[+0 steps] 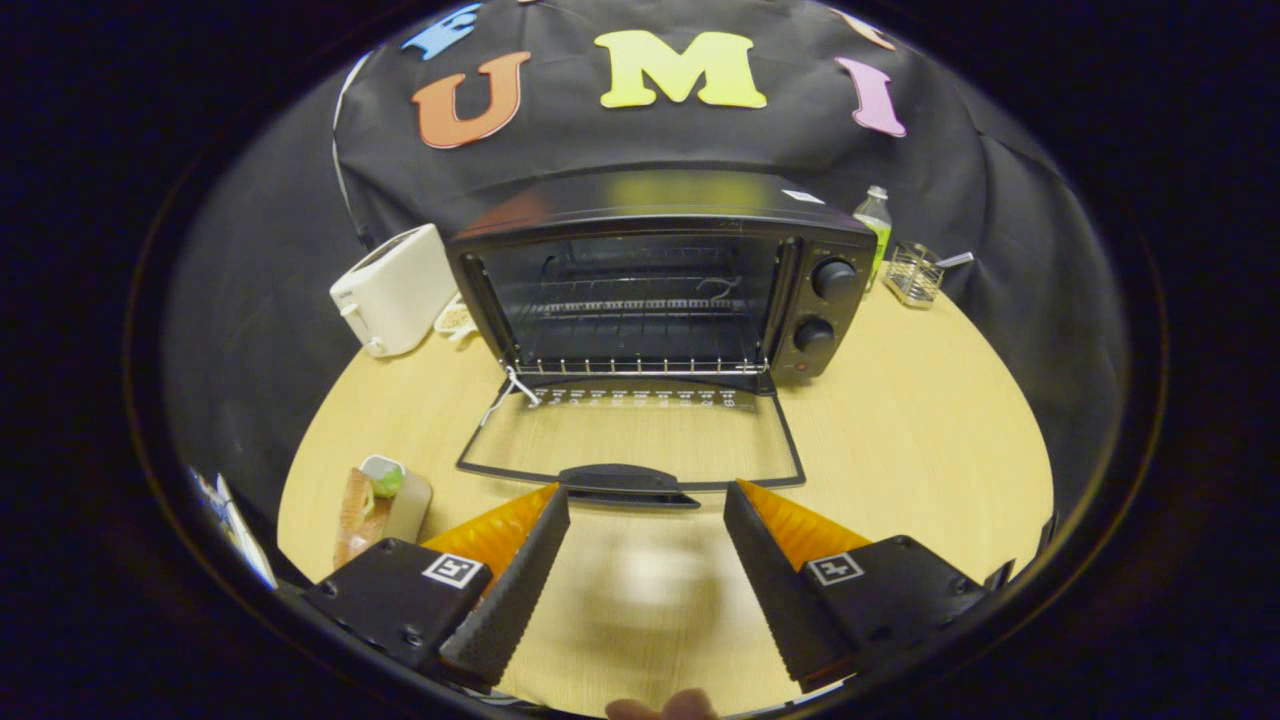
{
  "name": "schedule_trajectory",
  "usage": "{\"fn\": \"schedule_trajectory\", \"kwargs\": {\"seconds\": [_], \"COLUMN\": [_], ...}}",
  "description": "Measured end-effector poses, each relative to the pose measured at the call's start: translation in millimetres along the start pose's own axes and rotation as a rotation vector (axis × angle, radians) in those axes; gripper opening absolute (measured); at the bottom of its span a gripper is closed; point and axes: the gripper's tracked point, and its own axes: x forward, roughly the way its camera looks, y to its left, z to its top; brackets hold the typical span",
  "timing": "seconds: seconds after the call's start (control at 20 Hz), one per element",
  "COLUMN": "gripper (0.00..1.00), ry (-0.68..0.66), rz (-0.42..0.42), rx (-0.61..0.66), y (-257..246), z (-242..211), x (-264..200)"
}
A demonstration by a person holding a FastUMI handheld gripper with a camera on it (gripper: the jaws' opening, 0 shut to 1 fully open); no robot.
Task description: Open the toaster oven, put the food inside, and close the toaster oven door.
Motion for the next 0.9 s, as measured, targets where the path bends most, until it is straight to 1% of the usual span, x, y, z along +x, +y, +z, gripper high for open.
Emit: {"fn": "schedule_trajectory", "kwargs": {"seconds": [0.1,0.2,0.3,0.35,0.45,0.55,0.8,0.9], "gripper": [1.00,1.00,1.00,1.00,1.00,1.00,1.00,1.00], "ry": [0.000,0.020,0.086,0.114,0.162,0.216,0.364,0.419], "rz": [0.079,0.186,0.301,0.335,0.392,0.411,0.510,0.529], "rx": [-0.034,-0.062,-0.056,-0.048,-0.017,-0.011,0.025,0.043], "y": [17,39,65,73,90,102,145,157], "z": [7,12,9,9,8,2,-28,-39], "x": [-24,-48,-66,-72,-78,-74,-53,-39]}}
